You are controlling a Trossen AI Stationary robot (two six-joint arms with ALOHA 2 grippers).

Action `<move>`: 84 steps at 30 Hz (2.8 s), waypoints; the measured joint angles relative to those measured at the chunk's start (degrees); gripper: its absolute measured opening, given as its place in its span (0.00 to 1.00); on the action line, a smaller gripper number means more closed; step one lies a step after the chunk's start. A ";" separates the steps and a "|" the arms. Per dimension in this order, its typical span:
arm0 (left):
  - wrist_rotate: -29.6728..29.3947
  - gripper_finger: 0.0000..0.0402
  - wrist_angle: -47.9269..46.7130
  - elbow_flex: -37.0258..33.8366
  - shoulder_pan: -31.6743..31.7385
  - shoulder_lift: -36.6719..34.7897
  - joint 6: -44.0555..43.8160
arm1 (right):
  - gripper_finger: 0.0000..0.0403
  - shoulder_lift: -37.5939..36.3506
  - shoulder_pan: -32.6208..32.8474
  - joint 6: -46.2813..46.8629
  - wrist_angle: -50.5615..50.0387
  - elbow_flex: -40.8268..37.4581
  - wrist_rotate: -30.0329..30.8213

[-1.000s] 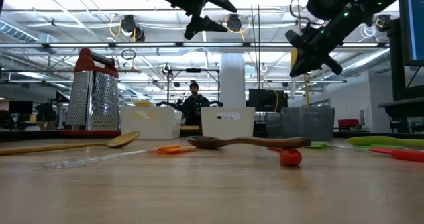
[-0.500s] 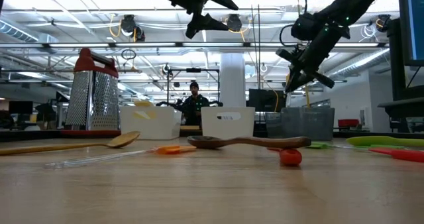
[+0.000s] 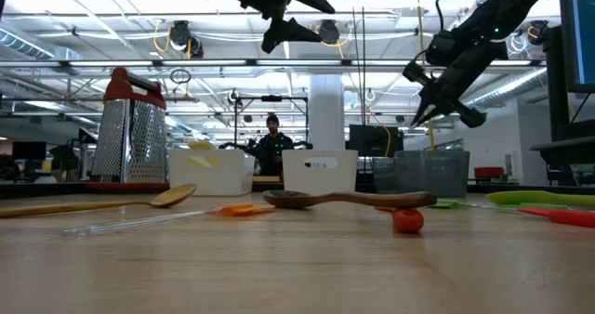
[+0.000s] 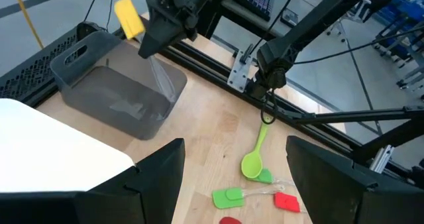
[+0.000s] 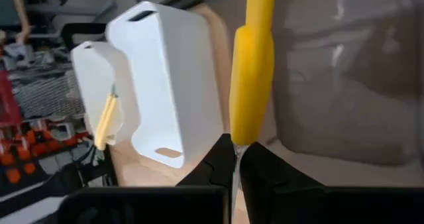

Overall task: Pick & Place Kitchen Items
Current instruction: Put the yellow spatula into the black bin, then put the top green spatula into the black bin

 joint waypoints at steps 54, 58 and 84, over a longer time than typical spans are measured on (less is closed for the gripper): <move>0.19 0.67 0.02 -0.02 0.04 0.02 0.34 | 0.15 8.81 -4.38 7.53 0.20 -0.02 -13.57; 0.19 0.67 0.02 -0.02 0.04 0.02 0.32 | 0.20 8.81 -4.70 7.31 0.20 -0.02 -12.02; -3.47 0.67 0.02 -0.02 -7.69 0.04 3.50 | 0.01 -12.23 6.59 -13.06 7.91 -0.09 -11.65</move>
